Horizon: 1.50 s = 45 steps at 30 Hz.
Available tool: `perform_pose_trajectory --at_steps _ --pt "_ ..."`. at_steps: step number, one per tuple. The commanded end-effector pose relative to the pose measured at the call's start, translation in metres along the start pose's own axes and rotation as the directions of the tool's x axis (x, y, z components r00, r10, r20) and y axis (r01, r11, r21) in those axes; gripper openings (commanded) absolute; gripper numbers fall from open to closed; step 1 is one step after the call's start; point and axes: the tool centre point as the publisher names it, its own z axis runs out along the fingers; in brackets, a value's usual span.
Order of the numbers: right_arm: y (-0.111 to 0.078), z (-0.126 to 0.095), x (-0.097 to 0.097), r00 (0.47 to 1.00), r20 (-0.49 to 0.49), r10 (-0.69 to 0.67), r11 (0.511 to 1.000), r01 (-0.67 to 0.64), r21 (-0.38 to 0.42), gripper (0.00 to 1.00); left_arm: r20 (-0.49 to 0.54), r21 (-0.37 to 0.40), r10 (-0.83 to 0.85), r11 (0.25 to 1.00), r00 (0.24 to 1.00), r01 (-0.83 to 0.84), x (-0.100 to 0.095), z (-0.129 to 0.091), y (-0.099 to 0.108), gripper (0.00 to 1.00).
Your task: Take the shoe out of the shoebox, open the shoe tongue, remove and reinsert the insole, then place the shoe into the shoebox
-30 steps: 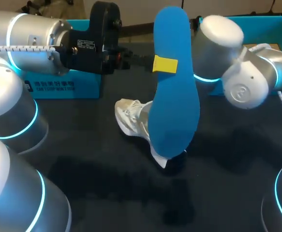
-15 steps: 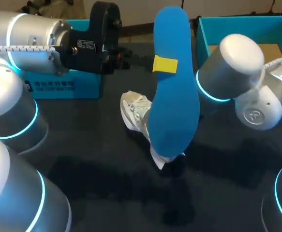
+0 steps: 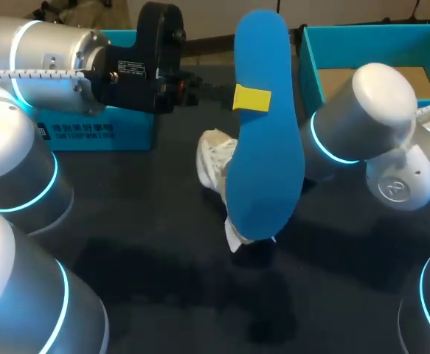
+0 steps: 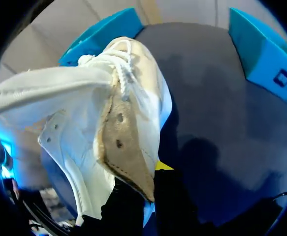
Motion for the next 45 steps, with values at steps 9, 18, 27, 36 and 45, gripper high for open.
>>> perform_pose_trajectory --at_steps 9,18,27,36,45 --pt "-0.007 0.001 -0.002 0.995 0.044 0.090 0.995 -0.091 0.028 0.00 0.000 0.001 0.000 1.000 1.000 0.000 -0.001 0.001 0.001 0.00" --pt "-0.006 -0.003 -0.004 0.989 0.052 0.139 0.989 -0.141 0.048 0.00 0.000 0.001 0.000 1.000 1.000 0.000 -0.001 0.001 0.001 0.00" --pt "-0.007 0.004 -0.010 0.983 0.061 0.171 0.985 -0.173 0.029 0.00 0.000 0.001 0.000 1.000 1.000 0.000 -0.001 0.001 0.001 0.00" --pt "-0.008 0.020 -0.014 0.980 0.077 0.185 0.981 -0.189 0.043 0.00 0.000 0.001 0.000 1.000 1.000 0.000 -0.001 0.001 0.001 0.00" --pt "-0.013 0.033 -0.014 0.974 0.073 0.216 0.974 -0.221 0.058 0.00 0.000 0.001 0.000 1.000 1.000 0.000 -0.001 0.001 0.001 0.00"
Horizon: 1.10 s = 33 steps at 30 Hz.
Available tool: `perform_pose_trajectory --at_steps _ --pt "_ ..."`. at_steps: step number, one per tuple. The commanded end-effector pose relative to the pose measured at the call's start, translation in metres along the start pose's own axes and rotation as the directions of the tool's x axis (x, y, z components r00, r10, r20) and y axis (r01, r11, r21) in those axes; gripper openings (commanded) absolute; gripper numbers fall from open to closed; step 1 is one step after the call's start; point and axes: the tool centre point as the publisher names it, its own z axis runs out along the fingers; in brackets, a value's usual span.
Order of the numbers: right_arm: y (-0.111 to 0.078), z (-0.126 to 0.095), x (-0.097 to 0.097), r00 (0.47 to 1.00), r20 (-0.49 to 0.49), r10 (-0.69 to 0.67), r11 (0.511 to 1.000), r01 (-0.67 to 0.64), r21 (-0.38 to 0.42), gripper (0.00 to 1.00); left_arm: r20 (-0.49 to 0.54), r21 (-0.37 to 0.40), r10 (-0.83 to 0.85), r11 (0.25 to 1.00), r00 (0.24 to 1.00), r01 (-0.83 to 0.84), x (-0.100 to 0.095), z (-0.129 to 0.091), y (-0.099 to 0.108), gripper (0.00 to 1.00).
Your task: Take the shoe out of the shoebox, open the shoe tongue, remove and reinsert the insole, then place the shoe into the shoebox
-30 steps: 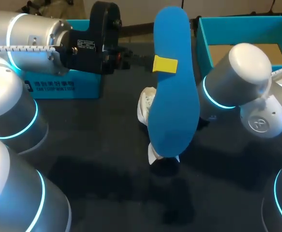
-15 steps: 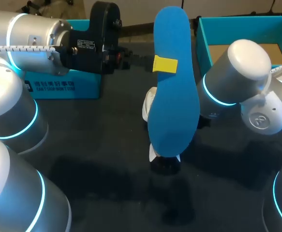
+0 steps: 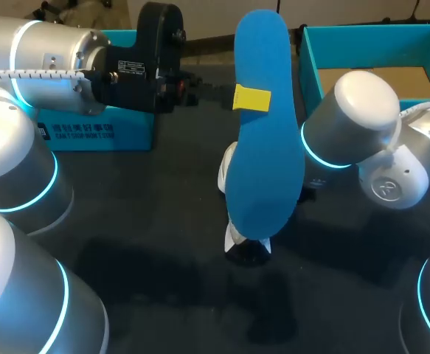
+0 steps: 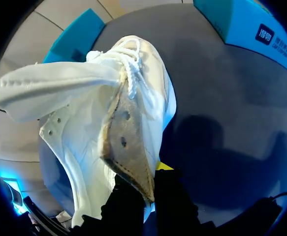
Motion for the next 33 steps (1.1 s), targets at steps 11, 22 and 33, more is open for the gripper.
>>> perform_pose_trajectory --at_steps 11,22,33 --pt "-0.004 -0.010 0.005 0.997 -0.062 0.045 0.999 -0.046 -0.021 1.00 0.000 0.001 -0.001 1.000 1.000 0.001 -0.001 0.001 0.001 0.00" --pt "-0.003 -0.030 0.009 0.985 -0.170 0.006 1.000 -0.007 -0.005 1.00 0.000 0.001 -0.001 1.000 1.000 0.001 -0.001 0.001 0.001 0.00" --pt "-0.001 -0.031 0.007 0.982 -0.189 0.020 1.000 -0.022 -0.007 1.00 0.000 0.001 -0.001 1.000 1.000 0.001 -0.001 0.001 0.001 0.00"
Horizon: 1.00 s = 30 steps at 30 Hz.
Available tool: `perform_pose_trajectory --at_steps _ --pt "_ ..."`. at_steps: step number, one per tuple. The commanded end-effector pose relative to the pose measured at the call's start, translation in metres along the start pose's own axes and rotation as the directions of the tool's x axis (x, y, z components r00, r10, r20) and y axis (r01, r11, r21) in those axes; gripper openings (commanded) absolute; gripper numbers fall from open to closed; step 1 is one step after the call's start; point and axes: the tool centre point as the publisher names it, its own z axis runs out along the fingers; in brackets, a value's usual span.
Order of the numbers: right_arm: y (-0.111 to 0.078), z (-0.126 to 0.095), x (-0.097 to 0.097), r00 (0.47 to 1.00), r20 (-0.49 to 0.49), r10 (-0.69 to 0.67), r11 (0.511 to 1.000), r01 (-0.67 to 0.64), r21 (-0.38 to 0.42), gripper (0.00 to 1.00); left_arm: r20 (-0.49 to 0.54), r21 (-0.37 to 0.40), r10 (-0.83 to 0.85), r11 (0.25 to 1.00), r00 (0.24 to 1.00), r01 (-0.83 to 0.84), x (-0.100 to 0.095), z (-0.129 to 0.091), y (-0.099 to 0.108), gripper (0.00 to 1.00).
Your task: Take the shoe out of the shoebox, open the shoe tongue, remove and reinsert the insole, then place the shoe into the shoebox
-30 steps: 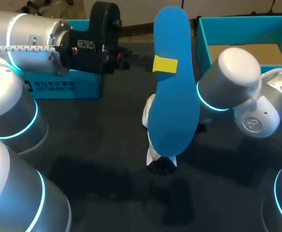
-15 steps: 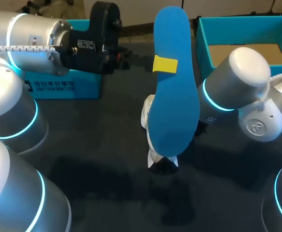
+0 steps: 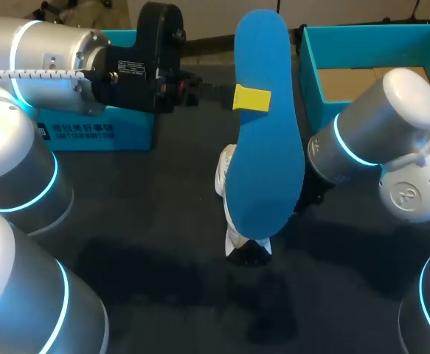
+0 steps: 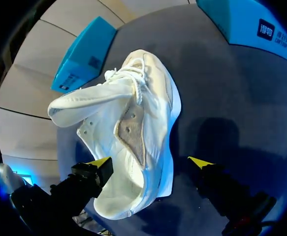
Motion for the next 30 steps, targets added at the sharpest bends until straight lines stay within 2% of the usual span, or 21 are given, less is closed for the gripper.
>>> perform_pose_trajectory --at_steps 1,5,15,22,30 --pt "0.002 -0.004 0.000 0.998 -0.059 0.027 0.999 -0.028 -0.017 1.00 0.000 0.001 0.000 1.000 1.000 0.000 -0.001 0.001 0.001 0.00" --pt "0.007 -0.015 0.001 0.988 -0.141 0.063 0.998 -0.065 -0.005 1.00 0.000 0.001 0.000 1.000 1.000 0.000 -0.001 0.001 0.001 0.00" --pt "0.016 -0.047 0.013 0.975 -0.216 0.054 0.999 -0.053 0.011 1.00 0.000 0.001 0.000 1.000 1.000 0.000 -0.001 0.001 0.001 0.00" --pt "0.030 -0.072 0.021 0.949 -0.307 0.068 0.998 -0.065 0.021 1.00 0.000 0.001 0.000 1.000 1.000 0.000 -0.001 0.001 0.001 0.00" --pt "0.048 -0.088 0.024 0.921 -0.381 0.077 0.997 -0.079 0.010 1.00 0.000 0.001 0.000 1.000 1.000 0.000 -0.001 0.001 0.001 0.00"
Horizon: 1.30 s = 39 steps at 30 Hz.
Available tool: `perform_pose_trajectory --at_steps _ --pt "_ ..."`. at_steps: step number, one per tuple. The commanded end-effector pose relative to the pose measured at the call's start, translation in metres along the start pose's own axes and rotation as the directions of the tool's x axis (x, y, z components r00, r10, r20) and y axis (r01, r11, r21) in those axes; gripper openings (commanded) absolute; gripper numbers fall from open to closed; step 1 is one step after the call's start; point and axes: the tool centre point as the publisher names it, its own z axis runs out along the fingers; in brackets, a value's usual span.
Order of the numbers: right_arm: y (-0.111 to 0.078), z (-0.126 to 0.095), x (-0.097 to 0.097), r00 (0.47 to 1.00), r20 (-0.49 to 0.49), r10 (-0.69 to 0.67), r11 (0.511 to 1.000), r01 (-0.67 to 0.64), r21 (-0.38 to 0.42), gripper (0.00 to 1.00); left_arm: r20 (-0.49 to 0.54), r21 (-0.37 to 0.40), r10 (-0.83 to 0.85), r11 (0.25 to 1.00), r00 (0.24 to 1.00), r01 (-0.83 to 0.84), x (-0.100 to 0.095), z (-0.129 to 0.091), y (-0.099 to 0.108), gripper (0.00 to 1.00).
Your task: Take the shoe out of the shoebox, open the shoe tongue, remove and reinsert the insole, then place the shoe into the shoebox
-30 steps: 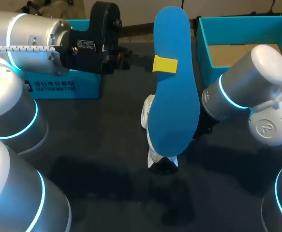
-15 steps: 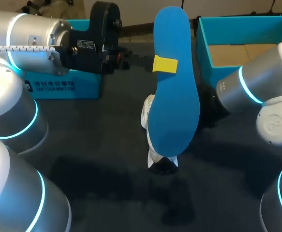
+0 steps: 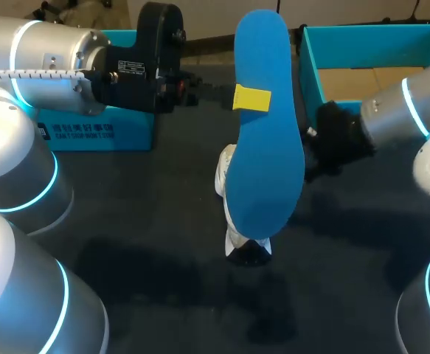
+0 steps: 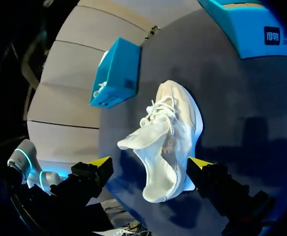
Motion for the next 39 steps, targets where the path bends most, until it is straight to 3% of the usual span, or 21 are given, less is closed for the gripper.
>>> perform_pose_trajectory --at_steps 1,2,20,25,31,39 --pt "0.006 -0.009 0.002 0.998 -0.066 0.011 1.000 -0.011 -0.010 1.00 0.000 0.001 0.000 1.000 1.000 0.000 -0.001 0.001 0.001 0.00" --pt "0.008 -0.012 0.004 0.995 -0.103 0.012 0.999 -0.015 -0.028 1.00 0.000 0.001 0.000 1.000 1.000 0.000 -0.001 0.001 0.001 0.00" --pt "0.008 -0.012 0.004 0.995 -0.103 0.012 0.999 -0.015 -0.028 1.00 0.000 0.001 0.000 1.000 1.000 0.000 -0.001 0.001 0.001 0.00" --pt "0.006 -0.017 0.006 0.980 -0.200 0.019 1.000 -0.015 0.023 1.00 0.000 0.001 0.000 1.000 1.000 0.000 -0.001 0.001 0.001 0.00" --pt "0.003 -0.045 0.016 0.933 -0.360 0.026 0.999 -0.037 -0.024 1.00 0.000 0.001 0.000 1.000 1.000 0.000 -0.001 0.001 0.001 0.00" --pt "0.003 -0.069 0.040 0.890 -0.457 -0.004 1.000 -0.007 -0.022 1.00 0.000 0.001 0.000 1.000 1.000 0.000 -0.001 0.001 0.001 0.00"
